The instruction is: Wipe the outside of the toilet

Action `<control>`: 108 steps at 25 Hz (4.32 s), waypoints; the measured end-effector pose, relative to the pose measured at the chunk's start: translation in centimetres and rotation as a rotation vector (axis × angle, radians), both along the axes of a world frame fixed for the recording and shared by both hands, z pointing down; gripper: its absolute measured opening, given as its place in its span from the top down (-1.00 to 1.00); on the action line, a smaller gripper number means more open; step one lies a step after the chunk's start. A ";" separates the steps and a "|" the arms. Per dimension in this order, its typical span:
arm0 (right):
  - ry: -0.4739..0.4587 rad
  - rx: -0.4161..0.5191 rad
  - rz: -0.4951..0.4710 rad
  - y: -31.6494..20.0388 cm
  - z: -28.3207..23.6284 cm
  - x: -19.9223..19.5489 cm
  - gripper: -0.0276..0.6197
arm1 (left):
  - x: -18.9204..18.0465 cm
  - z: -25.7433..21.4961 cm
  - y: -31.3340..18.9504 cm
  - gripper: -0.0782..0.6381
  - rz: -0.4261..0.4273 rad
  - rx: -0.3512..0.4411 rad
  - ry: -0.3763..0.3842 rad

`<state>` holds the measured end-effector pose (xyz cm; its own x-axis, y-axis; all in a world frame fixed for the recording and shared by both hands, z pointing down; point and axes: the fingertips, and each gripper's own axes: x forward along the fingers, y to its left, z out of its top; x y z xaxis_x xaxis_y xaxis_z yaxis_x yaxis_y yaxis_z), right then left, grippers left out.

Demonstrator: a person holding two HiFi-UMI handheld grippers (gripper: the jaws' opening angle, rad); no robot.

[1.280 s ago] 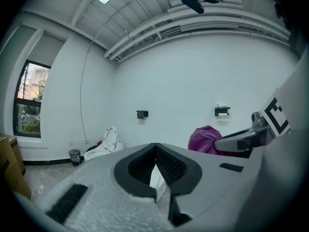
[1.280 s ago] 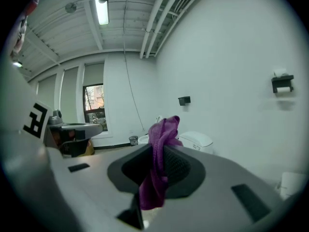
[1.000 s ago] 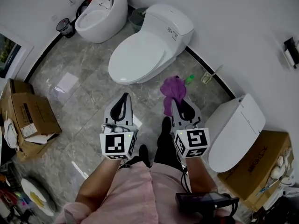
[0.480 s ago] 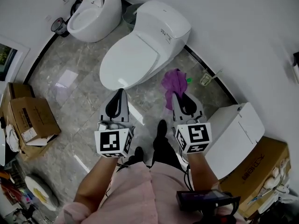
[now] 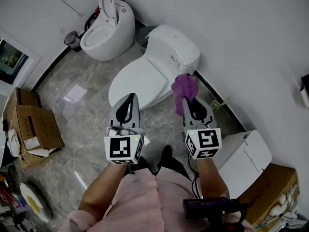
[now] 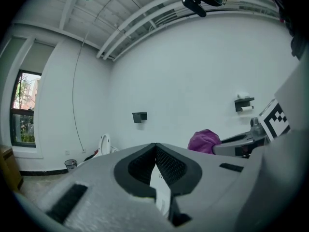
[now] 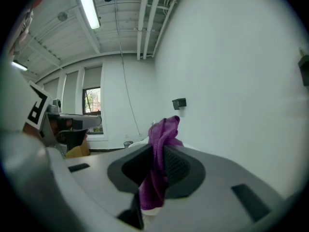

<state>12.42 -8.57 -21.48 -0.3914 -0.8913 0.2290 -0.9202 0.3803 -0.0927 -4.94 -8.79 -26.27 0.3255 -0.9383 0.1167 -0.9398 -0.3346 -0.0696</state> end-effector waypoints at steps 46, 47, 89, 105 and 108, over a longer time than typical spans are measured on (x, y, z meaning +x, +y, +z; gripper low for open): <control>0.107 0.089 0.175 -11.0 52.7 4.1 0.69 | 1.5 52.7 -3.0 0.76 0.204 -0.067 0.067; 0.109 0.102 0.184 -11.5 53.6 4.4 0.69 | 1.6 53.9 -2.8 0.76 0.213 -0.072 0.065; 0.235 0.197 0.087 -19.6 57.9 1.5 0.69 | -2.5 60.4 -2.9 0.76 0.144 -0.075 -0.025; 0.239 0.217 0.027 -17.7 57.5 -1.3 0.70 | -4.0 60.4 -2.6 0.76 0.102 -0.076 -0.004; 0.250 0.226 0.009 -17.3 57.3 -2.1 0.70 | -4.4 60.3 -2.2 0.76 0.095 -0.073 -0.006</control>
<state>10.33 -25.89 35.77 -0.3402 -0.9335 0.1133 -0.9072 0.3575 0.2219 -9.35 -11.03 34.06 0.4112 -0.8924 0.1857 -0.9034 -0.4262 -0.0478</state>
